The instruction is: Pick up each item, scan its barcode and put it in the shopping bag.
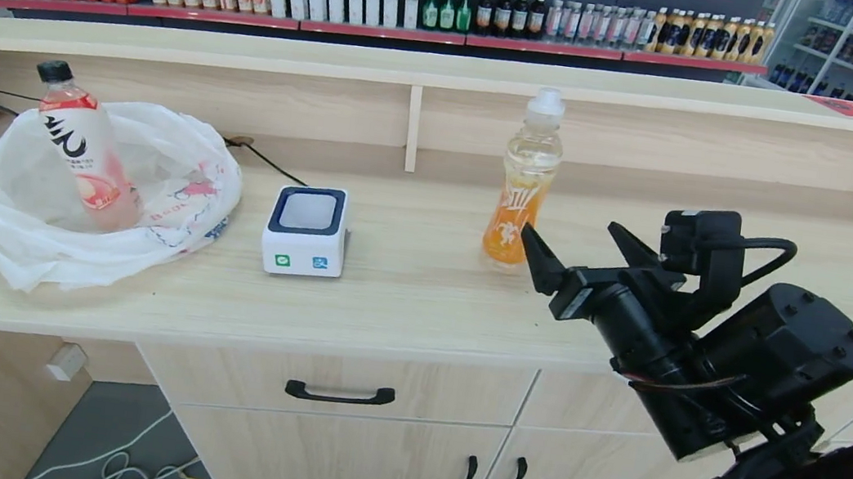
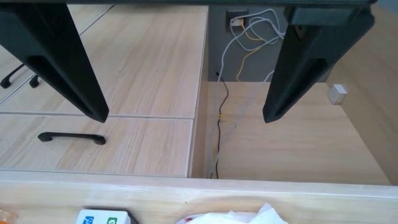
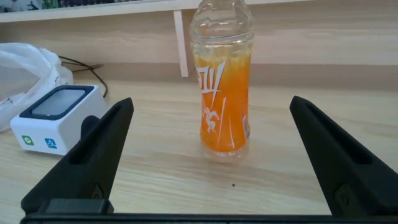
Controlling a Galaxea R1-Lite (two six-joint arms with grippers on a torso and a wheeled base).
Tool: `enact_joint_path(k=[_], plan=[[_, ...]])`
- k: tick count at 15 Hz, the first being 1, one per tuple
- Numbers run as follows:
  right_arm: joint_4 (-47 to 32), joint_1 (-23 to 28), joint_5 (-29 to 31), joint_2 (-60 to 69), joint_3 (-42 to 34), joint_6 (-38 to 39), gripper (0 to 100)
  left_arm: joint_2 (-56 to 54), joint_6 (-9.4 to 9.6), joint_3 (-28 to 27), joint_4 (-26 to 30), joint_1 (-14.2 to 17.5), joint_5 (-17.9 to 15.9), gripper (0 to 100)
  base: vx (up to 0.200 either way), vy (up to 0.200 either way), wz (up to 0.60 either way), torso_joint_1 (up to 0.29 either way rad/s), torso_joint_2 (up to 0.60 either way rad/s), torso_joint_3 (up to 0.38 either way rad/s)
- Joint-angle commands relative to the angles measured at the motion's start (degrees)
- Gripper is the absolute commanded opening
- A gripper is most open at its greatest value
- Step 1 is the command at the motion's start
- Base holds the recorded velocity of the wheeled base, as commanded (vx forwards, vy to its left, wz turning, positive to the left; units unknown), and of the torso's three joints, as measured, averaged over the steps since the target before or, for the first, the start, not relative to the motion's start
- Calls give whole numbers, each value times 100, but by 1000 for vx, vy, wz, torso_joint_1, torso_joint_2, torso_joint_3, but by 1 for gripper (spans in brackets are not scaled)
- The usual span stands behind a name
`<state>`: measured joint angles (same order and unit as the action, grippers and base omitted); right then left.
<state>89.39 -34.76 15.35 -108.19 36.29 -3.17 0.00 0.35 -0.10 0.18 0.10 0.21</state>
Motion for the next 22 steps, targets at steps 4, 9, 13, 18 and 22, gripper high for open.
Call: enact_joint_path(k=[4, 9, 13, 18, 22], plan=[[-880, 144, -5, -299, 880, 9, 100, 0, 9, 1, 8, -1, 6, 100, 0, 0, 0, 0, 0, 0], [-1319, 329, 12, -703, 1759, 1, 100, 0, 17, 1, 8, -1, -3, 100, 0, 0, 0, 0, 0, 0], [-1416, 364, 3, -1002, 2013, 9, 100, 0, 17, 1, 8, -1, 6, 100, 0, 0, 0, 0, 0, 0], [-1469, 382, -23, -1275, 2321, 44, 100, 0, 9, 1, -1, -1, 6, 100, 0, 0, 0, 0, 0, 0], [-1697, 408, -32, -1433, 2655, 53, 100, 0, 9, 1, -1, -1, -3, 100, 0, 0, 0, 0, 0, 0]])
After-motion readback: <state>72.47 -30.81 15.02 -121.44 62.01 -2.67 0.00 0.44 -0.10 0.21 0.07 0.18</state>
